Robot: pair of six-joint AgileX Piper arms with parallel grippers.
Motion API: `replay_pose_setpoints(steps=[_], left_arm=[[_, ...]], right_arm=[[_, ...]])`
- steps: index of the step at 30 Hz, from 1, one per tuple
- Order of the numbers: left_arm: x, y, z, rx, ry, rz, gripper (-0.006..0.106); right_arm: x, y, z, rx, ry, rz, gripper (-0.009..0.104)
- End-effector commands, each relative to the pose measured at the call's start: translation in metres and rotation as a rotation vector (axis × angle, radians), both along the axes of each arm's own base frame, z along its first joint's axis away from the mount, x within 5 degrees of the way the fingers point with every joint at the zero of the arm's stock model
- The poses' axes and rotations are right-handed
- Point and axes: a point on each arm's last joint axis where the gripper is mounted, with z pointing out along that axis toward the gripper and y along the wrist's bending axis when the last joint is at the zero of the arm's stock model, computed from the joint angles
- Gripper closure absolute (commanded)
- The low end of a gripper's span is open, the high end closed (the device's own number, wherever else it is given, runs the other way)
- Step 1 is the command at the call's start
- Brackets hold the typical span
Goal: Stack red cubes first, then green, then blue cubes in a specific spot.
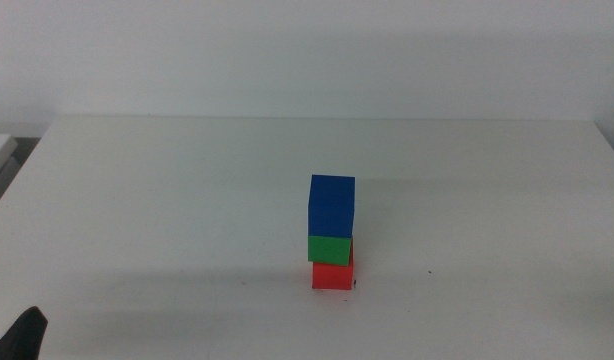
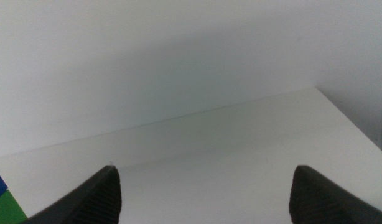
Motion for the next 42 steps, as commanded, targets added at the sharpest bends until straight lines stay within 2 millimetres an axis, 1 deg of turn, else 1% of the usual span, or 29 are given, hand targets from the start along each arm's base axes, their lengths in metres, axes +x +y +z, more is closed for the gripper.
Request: replay_pose_setpoints(steps=[1, 5, 9, 12, 15, 18, 20, 24, 29, 42], left_arm=[[0.0, -0.0001, 0.0017, -0.01, -0.019, 0.001, 0.007], [0.0, -0.0001, 0.0017, -0.01, -0.019, 0.001, 0.007], [0.0, -0.0001, 0.0017, -0.01, -0.019, 0.001, 0.007], [0.0, -0.0001, 0.0017, -0.01, -0.019, 0.001, 0.007], [0.0, -0.0001, 0.0017, -0.01, -0.019, 0.001, 0.007], [0.0, -0.0001, 0.0017, -0.01, -0.019, 0.001, 0.007], [0.0, -0.0001, 0.0017, -0.01, -0.019, 0.001, 0.007], [0.0, -0.0001, 0.0017, -0.01, -0.019, 0.001, 0.007], [0.0, -0.0001, 0.0017, -0.01, -0.019, 0.001, 0.007], [0.0, -0.0001, 0.0017, -0.01, -0.02, 0.001, 0.007]], right_arm=[[-0.0038, -0.0009, -0.0021, -0.01, -0.009, -0.011, 0.002], [-0.004, -0.0005, 0.0014, -0.009, -0.05, -0.006, 0.002], [-0.004, -0.0005, 0.0013, -0.009, -0.048, -0.006, 0.002], [-0.0041, 0.0002, 0.0012, 0.065, -0.046, -0.002, 0.002], [-0.0041, 0.0003, 0.001, 0.076, -0.044, -0.001, 0.002], [-0.0041, -0.0005, -0.0001, -0.046, -0.033, -0.006, 0.002], [-0.0041, 0.0, 0.0014, -0.199, -0.053, 0.006, 0.002], [-0.0041, 0.0009, 0.003, -0.298, -0.074, 0.017, 0.002], [-0.0041, 0.0007, 0.0061, -0.295, -0.107, 0.009, 0.002], [-0.0041, 0.0007, 0.0061, -0.295, -0.107, 0.009, 0.002]])
